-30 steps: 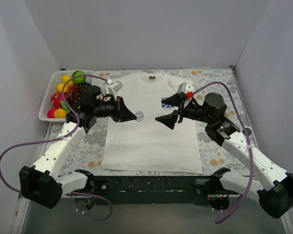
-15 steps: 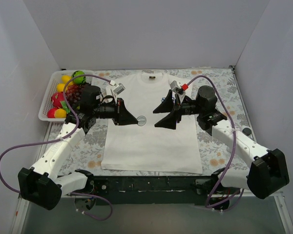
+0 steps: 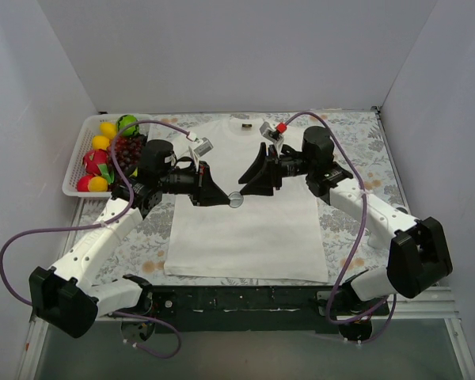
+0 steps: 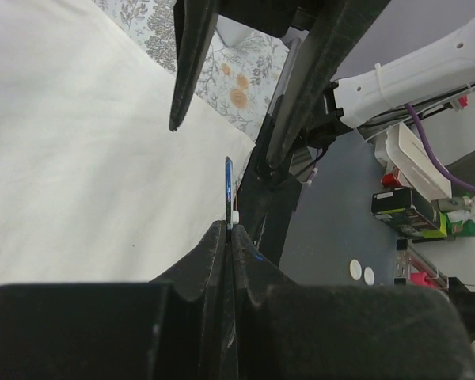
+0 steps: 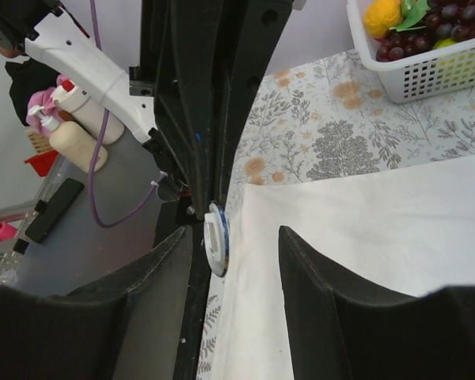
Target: Pin the brooch onto the clothing
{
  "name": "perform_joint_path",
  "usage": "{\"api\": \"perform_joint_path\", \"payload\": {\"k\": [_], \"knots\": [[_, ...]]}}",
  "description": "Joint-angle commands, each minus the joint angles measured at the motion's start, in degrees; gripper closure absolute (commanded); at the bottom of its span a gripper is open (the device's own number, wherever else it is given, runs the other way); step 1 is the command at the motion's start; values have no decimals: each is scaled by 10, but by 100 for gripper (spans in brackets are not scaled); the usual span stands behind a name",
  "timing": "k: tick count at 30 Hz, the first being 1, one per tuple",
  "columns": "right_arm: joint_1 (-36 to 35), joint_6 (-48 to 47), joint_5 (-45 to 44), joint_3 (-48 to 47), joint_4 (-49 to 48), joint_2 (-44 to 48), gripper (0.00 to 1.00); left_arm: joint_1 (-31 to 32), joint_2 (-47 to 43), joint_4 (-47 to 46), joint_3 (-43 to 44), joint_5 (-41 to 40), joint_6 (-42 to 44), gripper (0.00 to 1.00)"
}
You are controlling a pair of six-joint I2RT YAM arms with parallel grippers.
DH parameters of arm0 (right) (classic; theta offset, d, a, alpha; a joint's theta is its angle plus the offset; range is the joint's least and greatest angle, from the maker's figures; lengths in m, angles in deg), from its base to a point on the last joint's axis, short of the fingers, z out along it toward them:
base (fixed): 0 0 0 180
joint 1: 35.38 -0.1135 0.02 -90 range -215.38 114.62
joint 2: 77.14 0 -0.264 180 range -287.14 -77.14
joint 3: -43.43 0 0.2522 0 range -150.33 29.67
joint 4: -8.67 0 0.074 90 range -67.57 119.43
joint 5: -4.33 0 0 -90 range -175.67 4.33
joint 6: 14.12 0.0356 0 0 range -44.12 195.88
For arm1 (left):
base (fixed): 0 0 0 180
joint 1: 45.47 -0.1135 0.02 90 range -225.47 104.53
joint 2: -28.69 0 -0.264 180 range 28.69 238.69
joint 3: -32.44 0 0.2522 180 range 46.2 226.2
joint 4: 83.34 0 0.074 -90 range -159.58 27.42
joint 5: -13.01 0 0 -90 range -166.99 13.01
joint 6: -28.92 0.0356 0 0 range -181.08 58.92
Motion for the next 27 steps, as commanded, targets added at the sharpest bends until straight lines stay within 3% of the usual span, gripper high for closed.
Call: {"api": "perform_joint_path", "payload": {"k": [1, 6, 17, 22, 24, 27], "knots": [[-19, -39, 5, -53, 65, -11, 47, 6, 2, 10, 25, -25, 10, 100], [-28, -64, -6, -66, 109, -24, 57, 14, 4, 10, 23, -29, 10, 100], [-33, -89, -8, -73, 149, -32, 62, 21, -9, 8, 21, -39, 8, 100], [-41, -99, 11, -78, 168, -38, 82, 24, -12, 5, 22, -47, -1, 100], [-44, -106, 9, -74, 172, -34, 98, 26, -12, 5, 20, -47, 0, 100], [-44, -112, -5, -74, 180, -29, 99, 27, -11, 4, 20, -60, -3, 100]]}}
